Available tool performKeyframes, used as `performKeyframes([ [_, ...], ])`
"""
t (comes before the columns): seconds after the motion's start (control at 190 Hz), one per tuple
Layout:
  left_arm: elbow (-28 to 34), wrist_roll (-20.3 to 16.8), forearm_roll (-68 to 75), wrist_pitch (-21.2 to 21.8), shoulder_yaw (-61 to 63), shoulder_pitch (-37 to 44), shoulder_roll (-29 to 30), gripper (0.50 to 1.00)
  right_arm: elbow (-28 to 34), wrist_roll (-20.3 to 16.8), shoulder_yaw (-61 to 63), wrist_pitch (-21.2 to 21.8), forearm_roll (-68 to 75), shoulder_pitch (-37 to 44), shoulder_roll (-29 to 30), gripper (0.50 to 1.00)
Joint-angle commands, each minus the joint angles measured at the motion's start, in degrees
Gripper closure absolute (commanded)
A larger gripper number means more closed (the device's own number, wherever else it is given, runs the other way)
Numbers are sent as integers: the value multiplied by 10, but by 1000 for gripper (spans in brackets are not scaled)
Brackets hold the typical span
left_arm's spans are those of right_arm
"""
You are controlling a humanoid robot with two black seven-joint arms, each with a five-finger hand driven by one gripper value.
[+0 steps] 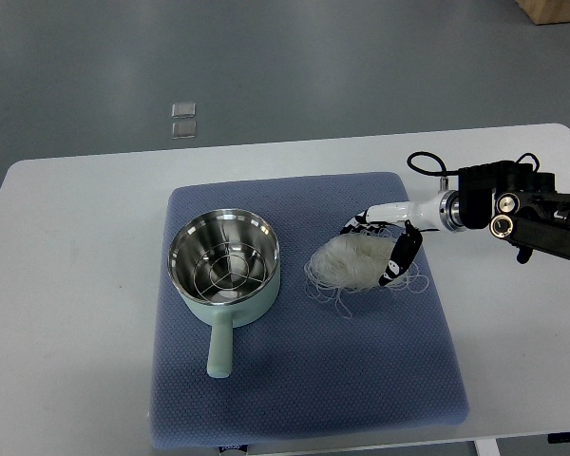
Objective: Put vermicelli into pot with right hand
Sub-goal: 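Lower the right hand onto the vermicelli and close fingers around it, then lift the grasped vermicelli up off the mat with the right hand, then carry the vermicelli over the steel pot and lower it inside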
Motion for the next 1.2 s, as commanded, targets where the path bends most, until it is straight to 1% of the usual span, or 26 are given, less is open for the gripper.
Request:
performKeyframes([
  [0.0, 0, 0, 0, 0, 0, 0, 0, 500, -1, 1, -1, -7, -2, -10, 4, 636],
  [0.042, 0, 0, 0, 0, 0, 0, 0, 500, -1, 2, 0, -10, -3, -15, 5, 656],
  [0.095, 0, 0, 0, 0, 0, 0, 0, 500, 0, 5, 0, -14, -3, -18, 6, 705],
  [0.116, 0, 0, 0, 0, 0, 0, 0, 500, 0, 6, 0, -15, -3, -20, 6, 744],
  [0.121, 0, -1, 0, 0, 0, 0, 0, 500, -1, 7, 0, -16, -3, -21, 6, 764],
  [0.126, 0, -1, 0, 0, 0, 0, 0, 500, -1, 7, 0, -16, -3, -21, 6, 765],
  [0.132, 0, 0, 0, 0, 0, 0, 0, 500, -1, 8, 0, -18, -3, -22, 6, 789],
  [0.137, 0, 0, 0, 0, 0, 0, 0, 500, -1, 8, 0, -18, -3, -22, 6, 789],
  [0.142, 0, -1, 0, 0, 0, 0, 0, 500, -1, 8, 0, -19, -3, -22, 6, 815],
  [0.148, 0, -1, 0, 0, 0, 0, 0, 500, -1, 8, 0, -19, -3, -22, 6, 816],
  [0.153, 0, 0, 0, 0, 0, 0, 0, 500, -1, 8, -1, -22, -4, -23, 6, 846],
  [0.158, 0, 0, 0, 0, 0, 0, 0, 500, -1, 8, -1, -22, -4, -23, 6, 846],
  [0.163, 1, -1, 0, 0, 0, 0, 0, 500, -1, 9, -1, -23, -4, -23, 6, 881],
  [0.174, 1, -1, 0, 0, 0, 0, 0, 500, -1, 9, -1, -23, -4, -23, 6, 881],
  [0.179, 0, 0, 0, 0, 0, 0, 0, 500, -1, 9, -1, -25, -4, -24, 6, 913],
  [0.184, 0, 0, 0, 0, 0, 0, 0, 500, -1, 9, -1, -25, -4, -24, 6, 914],
  [0.19, 0, 0, 0, 0, 0, 0, 0, 500, -1, 9, -1, -27, -4, -24, 6, 952],
  [0.195, 0, 0, 0, 0, 0, 0, 0, 500, -1, 9, -1, -27, -4, -24, 6, 953],
  [0.2, 1, -1, 0, 0, 0, 0, 0, 500, -2, 9, -1, -29, -5, -25, 6, 989],
  [0.211, 1, 0, 0, 0, 0, 0, 0, 500, -2, 9, -1, -30, -8, -25, 6, 1000],
  [0.516, 2, 0, 0, 0, 0, 0, 0, 500, -1, 6, 2, -57, -32, -14, -6, 1000],
  [0.611, 0, 0, 0, 0, 0, 0, 0, 500, 7, 6, 13, -60, -17, 7, -31, 1000],
  [0.753, 0, -1, 0, 0, 0, 0, 0, 500, 49, 5, 17, -43, 31, 76, -76, 1000],
  [0.901, 0, 0, 0, 0, 0, 0, 0, 500, 94, 4, 15, 21, 83, 192, -119, 1000],
  [1.048, -1, 0, 0, -1, 0, 0, 0, 500, 109, 4, 4, 42, 99, 269, -104, 1000],
  [1.196, -1, 0, 0, -1, 0, 0, 0, 500, 91, 5, -52, 33, 120, 327, -1, 1000],
])
